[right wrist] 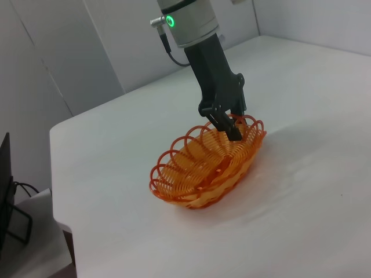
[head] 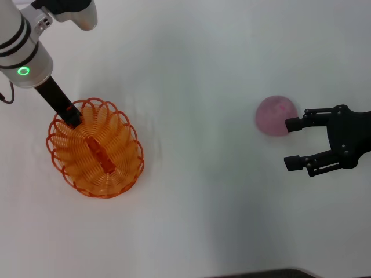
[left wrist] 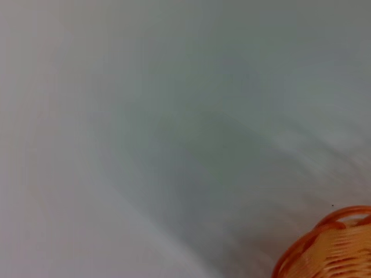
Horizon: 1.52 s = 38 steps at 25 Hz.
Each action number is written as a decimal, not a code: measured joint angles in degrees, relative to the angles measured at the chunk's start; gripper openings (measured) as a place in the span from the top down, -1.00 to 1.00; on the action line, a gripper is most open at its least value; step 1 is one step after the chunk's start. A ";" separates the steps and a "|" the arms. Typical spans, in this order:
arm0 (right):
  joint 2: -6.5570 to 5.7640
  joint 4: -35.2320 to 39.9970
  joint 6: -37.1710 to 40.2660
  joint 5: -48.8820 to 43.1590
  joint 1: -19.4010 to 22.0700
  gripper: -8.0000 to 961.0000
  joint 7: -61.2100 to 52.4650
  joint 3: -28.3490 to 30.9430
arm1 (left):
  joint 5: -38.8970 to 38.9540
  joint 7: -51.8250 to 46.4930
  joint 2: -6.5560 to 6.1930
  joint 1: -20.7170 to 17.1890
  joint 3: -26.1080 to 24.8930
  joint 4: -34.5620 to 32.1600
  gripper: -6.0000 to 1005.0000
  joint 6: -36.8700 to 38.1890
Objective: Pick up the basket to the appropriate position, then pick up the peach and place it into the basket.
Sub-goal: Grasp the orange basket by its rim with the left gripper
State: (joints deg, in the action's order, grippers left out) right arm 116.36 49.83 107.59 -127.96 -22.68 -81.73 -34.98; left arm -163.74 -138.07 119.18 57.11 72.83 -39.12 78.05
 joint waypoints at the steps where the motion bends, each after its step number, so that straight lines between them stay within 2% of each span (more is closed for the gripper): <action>1: 0.00 0.00 -0.01 0.00 0.00 -0.96 0.00 0.00 | 0.00 0.00 0.00 0.00 0.02 0.00 0.58 0.00; 9: 0.00 0.00 -1.09 0.00 0.07 -0.96 0.02 -0.09 | 0.02 -0.02 0.04 -0.08 -0.09 0.01 0.58 0.01; 13: 0.00 0.00 -1.15 0.00 0.09 -0.96 -0.03 -0.06 | 0.11 -0.08 0.08 -0.10 -1.97 -0.96 0.58 1.55; 16: 0.00 0.00 -1.24 0.00 0.05 -0.96 -0.04 -0.02 | 0.09 -0.02 0.16 -0.10 -3.54 -3.11 0.58 3.95; 28: -0.09 0.00 -1.29 0.00 -0.08 -0.96 -0.03 0.00 | 0.09 -2.02 0.18 -0.59 -4.12 -12.36 0.74 10.67; 38: -0.18 0.00 -1.25 0.00 -0.15 -0.96 -0.01 0.00 | 0.08 -2.76 0.63 -0.71 -8.21 -18.70 0.85 15.15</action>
State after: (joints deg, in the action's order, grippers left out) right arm 116.19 49.83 106.34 -127.96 -22.82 -81.74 -34.98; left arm -163.66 -140.84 119.80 56.40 64.62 -57.81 93.20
